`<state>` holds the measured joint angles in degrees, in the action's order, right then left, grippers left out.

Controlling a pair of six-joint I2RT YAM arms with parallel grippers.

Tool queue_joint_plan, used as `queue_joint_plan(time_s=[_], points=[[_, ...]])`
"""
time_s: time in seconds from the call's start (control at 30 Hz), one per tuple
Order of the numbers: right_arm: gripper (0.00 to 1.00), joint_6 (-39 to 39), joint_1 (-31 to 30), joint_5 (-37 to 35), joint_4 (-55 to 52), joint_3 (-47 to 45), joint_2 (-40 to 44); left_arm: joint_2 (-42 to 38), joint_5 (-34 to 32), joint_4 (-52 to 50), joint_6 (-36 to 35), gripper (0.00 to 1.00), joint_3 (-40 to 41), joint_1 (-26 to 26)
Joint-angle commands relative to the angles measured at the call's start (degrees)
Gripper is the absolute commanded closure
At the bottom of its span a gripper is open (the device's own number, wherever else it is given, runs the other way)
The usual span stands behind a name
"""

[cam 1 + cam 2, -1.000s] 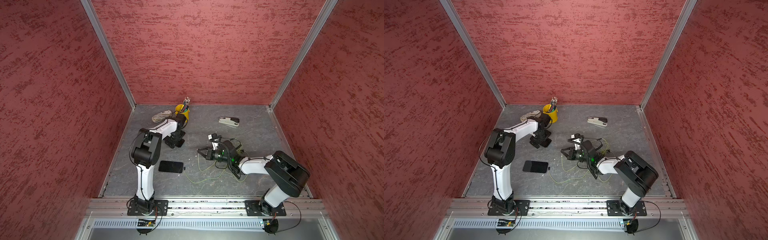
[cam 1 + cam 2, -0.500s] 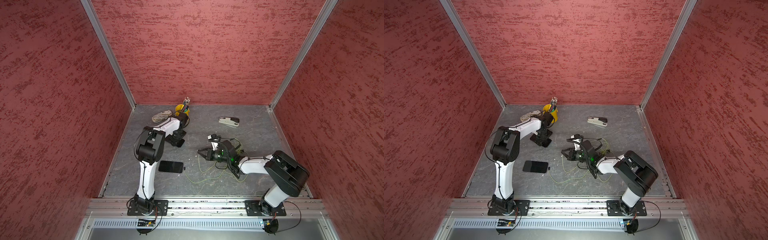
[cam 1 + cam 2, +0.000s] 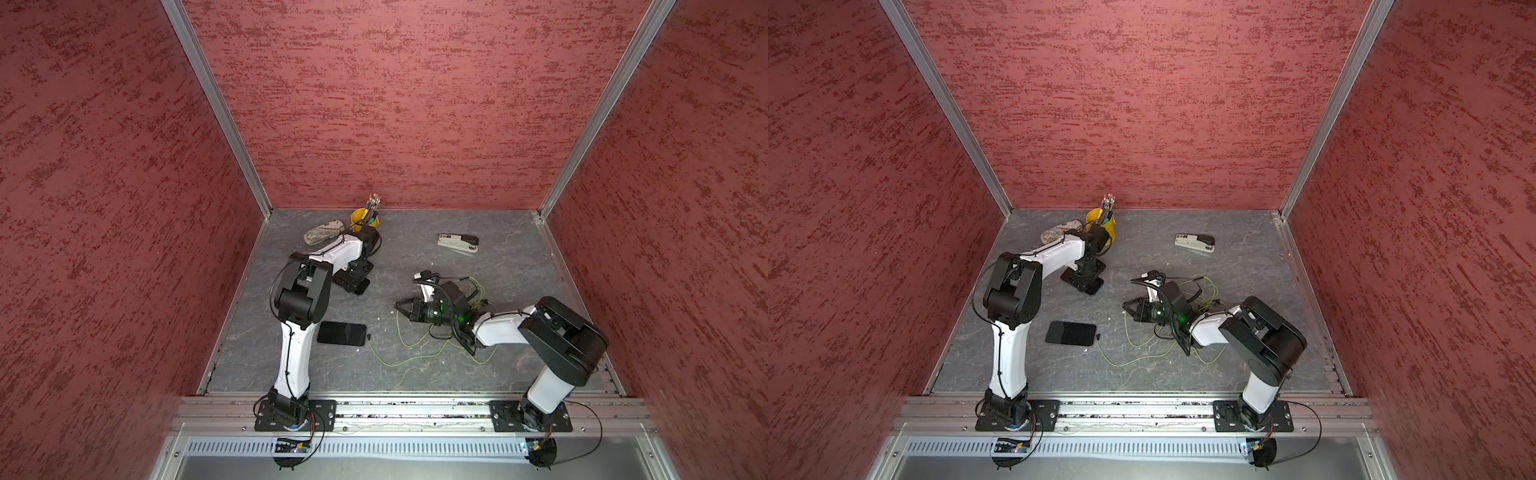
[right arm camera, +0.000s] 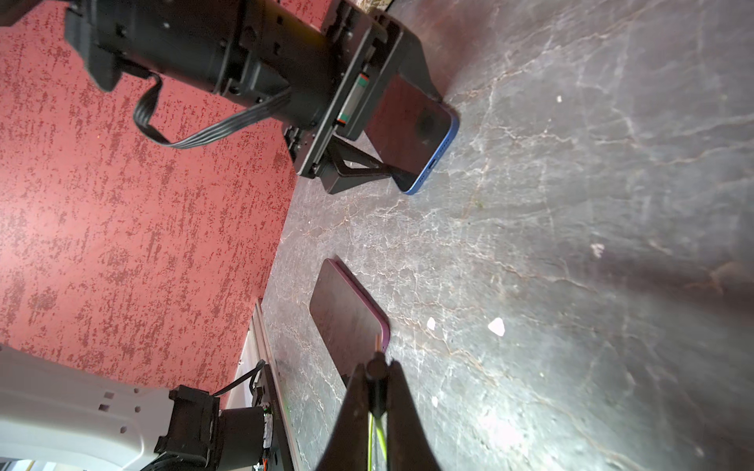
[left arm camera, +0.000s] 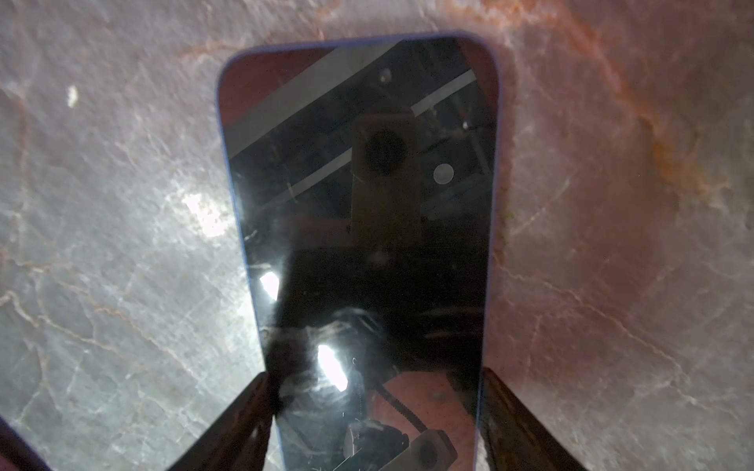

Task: Plug wired earphones into phones
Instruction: Pick up the phone at the center of the board.

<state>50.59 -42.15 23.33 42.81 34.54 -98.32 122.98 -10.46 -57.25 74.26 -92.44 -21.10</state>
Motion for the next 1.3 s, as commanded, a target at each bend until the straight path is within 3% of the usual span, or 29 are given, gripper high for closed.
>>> queue_joint_plan(time_s=[0.0,0.57,1.03,1.27], points=[[1.00,1.31,0.23,-0.63,4.86,-0.37,-1.43,-0.83,4.39,-0.27,1.08,0.28,3.07,-0.43],[1.00,5.29,-0.05,0.66,17.12,1.90,-12.91,-13.29,12.97,8.08,2.82,0.33,12.02,0.80],[1.00,5.92,-0.12,3.16,22.98,6.14,-19.85,-16.45,16.34,11.04,4.99,0.33,15.82,-1.73],[1.00,9.95,0.05,4.18,29.71,5.71,-22.70,-18.02,16.93,12.14,6.12,0.34,17.46,-2.52]])
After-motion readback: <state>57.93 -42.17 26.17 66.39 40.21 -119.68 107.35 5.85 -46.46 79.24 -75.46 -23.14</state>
